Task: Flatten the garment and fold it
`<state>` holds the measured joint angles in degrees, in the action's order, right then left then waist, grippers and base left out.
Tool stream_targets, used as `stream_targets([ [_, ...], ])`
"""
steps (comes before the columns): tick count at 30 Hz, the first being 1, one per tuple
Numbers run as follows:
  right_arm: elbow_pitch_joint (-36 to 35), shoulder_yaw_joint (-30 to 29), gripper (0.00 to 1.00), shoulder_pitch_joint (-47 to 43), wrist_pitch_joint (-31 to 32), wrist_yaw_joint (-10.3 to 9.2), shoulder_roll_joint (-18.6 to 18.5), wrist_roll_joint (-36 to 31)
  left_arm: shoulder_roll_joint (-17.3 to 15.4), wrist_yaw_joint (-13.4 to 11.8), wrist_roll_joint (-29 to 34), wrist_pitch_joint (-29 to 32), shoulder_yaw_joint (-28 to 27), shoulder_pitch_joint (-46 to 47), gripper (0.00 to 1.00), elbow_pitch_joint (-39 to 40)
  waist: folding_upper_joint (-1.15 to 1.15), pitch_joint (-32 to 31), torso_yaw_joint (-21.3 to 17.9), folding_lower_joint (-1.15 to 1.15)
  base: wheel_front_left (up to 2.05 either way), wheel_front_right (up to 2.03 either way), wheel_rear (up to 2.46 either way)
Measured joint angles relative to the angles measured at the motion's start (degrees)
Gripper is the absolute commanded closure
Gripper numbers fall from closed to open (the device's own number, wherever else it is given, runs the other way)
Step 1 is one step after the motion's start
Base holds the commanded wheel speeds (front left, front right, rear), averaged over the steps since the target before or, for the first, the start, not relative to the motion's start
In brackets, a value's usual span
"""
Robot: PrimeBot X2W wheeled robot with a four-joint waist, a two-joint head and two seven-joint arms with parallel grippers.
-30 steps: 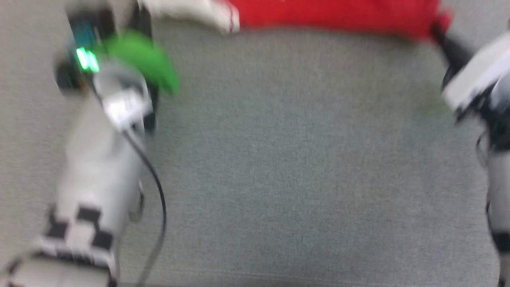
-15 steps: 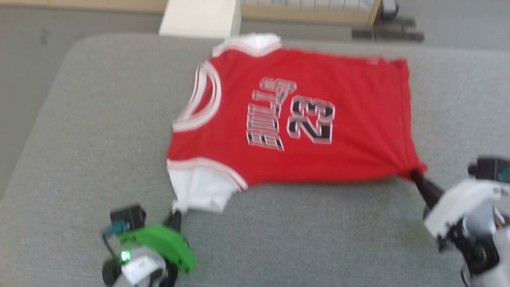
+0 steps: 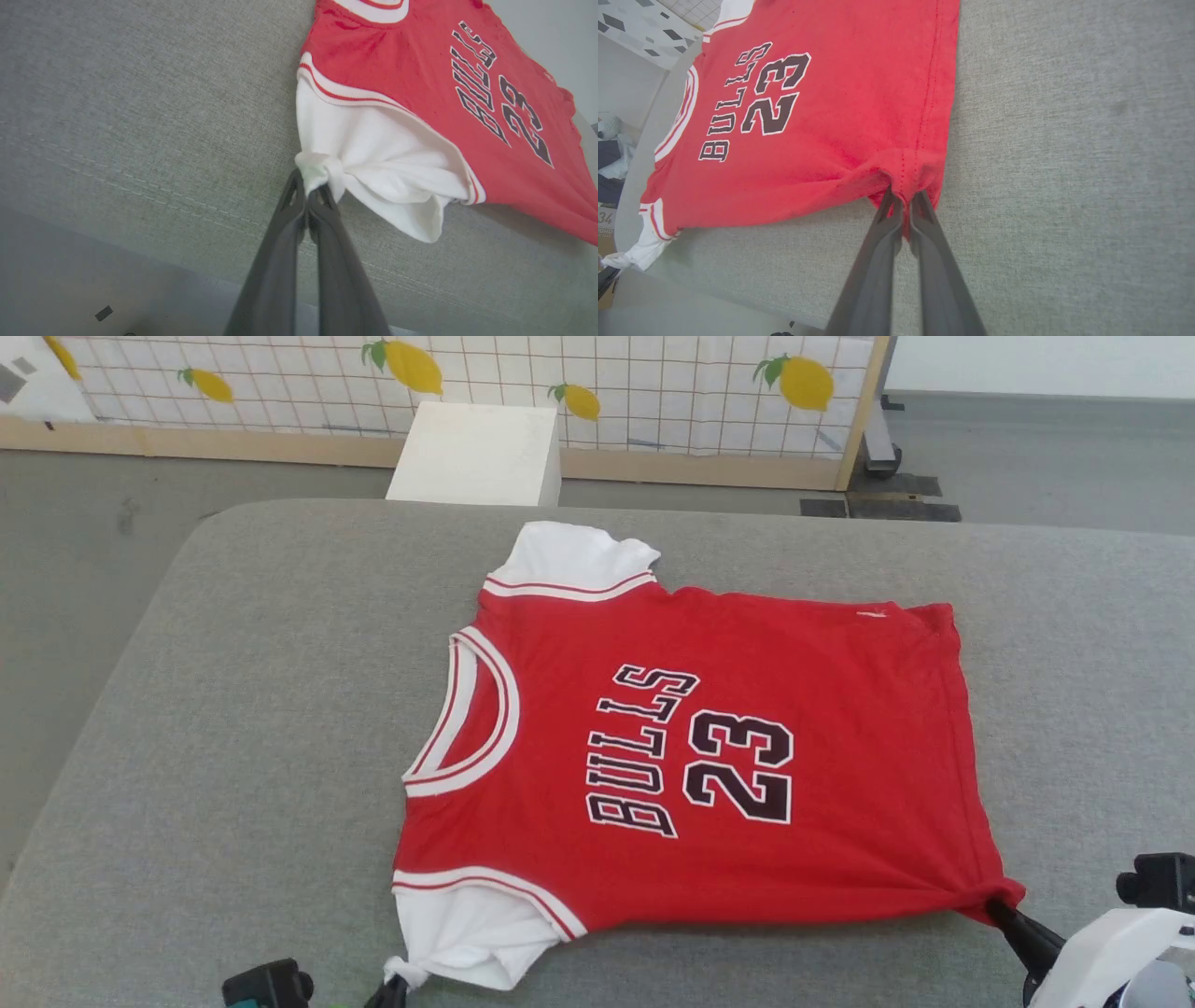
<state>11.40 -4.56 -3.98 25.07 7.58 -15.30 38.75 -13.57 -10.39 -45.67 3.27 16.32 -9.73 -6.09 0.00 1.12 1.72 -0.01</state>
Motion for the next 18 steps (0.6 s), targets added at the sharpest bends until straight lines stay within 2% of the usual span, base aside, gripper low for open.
stream_targets([
  [9,-4.67,-1.23,1.00,0.42,3.72,0.00,0.74,-2.56,-2.50,-1.37,1.85,1.80,0.70,0.37,1.00,7.65,0.00,0.59,-0.94,0.00,0.00,0.00,0.00],
  [18,-7.54,-0.16,1.00,7.94,11.85,0.00,-2.00,-4.60,-5.67,-0.44,5.30,7.25,2.25,15.44,1.00,8.89,0.00,4.32,-1.38,0.00,0.00,0.00,0.00],
])
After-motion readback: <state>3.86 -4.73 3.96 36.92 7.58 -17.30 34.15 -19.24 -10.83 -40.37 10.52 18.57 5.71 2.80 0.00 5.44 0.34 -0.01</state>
